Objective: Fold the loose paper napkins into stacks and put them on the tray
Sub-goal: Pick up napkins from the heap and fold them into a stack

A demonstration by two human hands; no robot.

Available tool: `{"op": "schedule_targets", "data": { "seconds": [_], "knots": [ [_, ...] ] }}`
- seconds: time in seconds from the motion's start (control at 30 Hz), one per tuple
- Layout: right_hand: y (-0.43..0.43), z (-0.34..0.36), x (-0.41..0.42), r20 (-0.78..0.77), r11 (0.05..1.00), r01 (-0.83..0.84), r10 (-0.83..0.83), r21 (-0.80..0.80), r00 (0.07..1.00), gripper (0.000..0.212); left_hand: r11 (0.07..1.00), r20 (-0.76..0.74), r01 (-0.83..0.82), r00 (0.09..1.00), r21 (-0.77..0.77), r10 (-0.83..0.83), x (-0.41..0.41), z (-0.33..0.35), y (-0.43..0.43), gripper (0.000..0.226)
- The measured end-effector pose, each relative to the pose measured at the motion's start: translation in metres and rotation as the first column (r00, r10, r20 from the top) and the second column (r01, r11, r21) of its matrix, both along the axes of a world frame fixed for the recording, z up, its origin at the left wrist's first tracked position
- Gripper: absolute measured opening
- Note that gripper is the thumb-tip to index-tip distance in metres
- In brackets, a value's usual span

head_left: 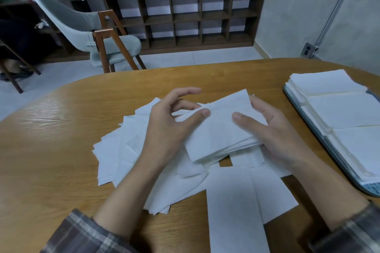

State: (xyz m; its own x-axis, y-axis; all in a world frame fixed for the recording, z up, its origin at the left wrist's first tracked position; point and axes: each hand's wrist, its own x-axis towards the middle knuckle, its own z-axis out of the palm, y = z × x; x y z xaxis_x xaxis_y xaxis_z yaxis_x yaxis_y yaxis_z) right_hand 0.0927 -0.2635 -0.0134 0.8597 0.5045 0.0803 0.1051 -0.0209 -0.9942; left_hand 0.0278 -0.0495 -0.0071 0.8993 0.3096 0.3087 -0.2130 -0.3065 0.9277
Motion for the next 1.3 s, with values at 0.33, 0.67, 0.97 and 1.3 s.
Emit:
{"op": "schedule_targets", "data": {
  "seconds": [0.33, 0.67, 0.97, 1.3],
  "knots": [
    [0.002, -0.001, 0.001, 0.073, 0.997, -0.072, 0.071, 0.02, 0.995, 0.075, 1.0, -0.022, -0.015, 1.0, -0.01, 0.015, 0.001, -0.006, -0.008, 0.037],
    [0.003, 0.0, 0.0, 0.097, 1.0, 0.016, -0.017, 0.015, 0.995, 0.069, 0.993, 0.01, -0.049, 0.999, 0.11, 0.048, 0.0, -0.011, -0.011, 0.03],
    [-0.001, 0.0, 0.007, -0.059, 0.966, 0.038, -0.023, 0.256, 0.998, 0.073, 0.988, -0.132, 0.136, 0.981, -0.079, -0.145, -0.008, 0.006, -0.012, 0.04],
    [-0.006, 0.001, 0.007, 0.083, 0.992, -0.121, 0.118, 0.041, 0.99, 0.035, 0.955, -0.039, 0.023, 0.999, 0.295, -0.012, -0.002, -0.01, -0.01, 0.052]
  ]
}}
